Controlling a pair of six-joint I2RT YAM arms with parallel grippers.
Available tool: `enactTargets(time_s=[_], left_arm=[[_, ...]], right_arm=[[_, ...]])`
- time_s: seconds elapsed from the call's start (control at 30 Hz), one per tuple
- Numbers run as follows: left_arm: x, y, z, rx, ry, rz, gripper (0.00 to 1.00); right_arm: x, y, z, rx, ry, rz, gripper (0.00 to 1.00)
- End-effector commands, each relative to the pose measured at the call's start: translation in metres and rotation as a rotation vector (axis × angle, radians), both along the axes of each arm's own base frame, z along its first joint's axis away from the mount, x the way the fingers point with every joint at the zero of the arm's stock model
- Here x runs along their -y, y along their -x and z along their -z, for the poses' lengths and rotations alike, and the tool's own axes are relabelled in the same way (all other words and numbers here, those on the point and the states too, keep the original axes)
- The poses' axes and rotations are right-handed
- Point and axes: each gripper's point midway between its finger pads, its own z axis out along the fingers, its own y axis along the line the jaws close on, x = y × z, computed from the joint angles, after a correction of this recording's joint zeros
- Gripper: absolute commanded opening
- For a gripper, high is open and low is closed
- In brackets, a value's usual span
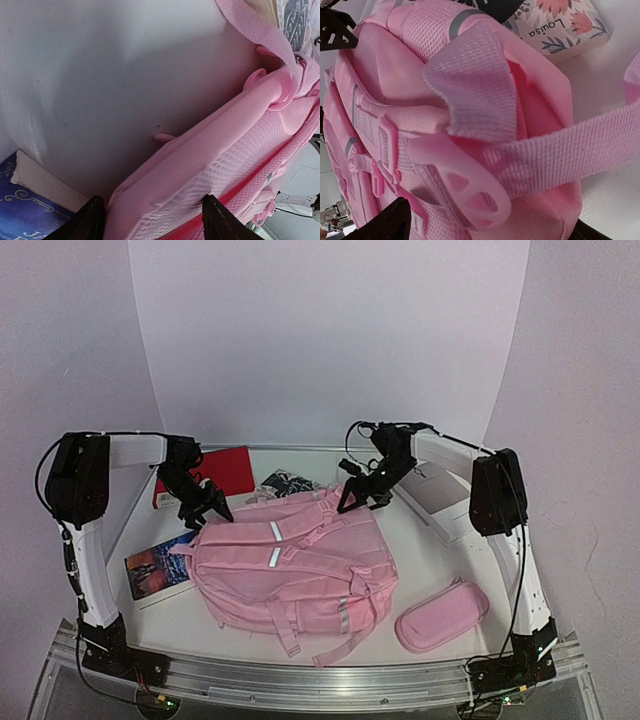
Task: Pack the student bag
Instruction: Adjust the student bag at the center of the board.
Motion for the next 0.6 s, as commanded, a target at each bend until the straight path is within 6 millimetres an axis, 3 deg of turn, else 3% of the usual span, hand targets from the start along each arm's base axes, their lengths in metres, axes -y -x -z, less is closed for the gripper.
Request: enactTargets(time_s=[0.0, 0.13, 0.23, 0.4, 0.5, 0.57], left_arm=[[0.018, -0.019, -0.036, 0.105, 0.069, 0.025, 0.39], [0.021, -0.03, -0.079, 0.182, 0.089, 0.019, 0.05], [0.019, -0.036, -0.12, 0.261, 0.087, 0.014, 0.0], [0.011, -0.048, -0.21, 0.487, 0.067, -0.006, 0.0], [0.005, -0.06, -0.267, 0.652, 0.048, -0.019, 0.0], [-0.002, -0.072, -0.294, 0.759, 0.011, -0.039, 0.0]], right_arm=[[-0.009, -0.019, -0.028, 0.065, -0.053, 0.018, 0.61], [-0.015, -0.028, -0.08, 0.162, -0.117, 0.025, 0.25], [-0.015, -0.026, -0.124, 0.22, -0.174, 0.026, 0.02], [-0.012, -0.03, -0.211, 0.429, -0.259, 0.03, 0.0], [-0.008, -0.045, -0.262, 0.62, -0.295, 0.062, 0.0], [-0.006, -0.058, -0.296, 0.778, -0.319, 0.084, 0.0]])
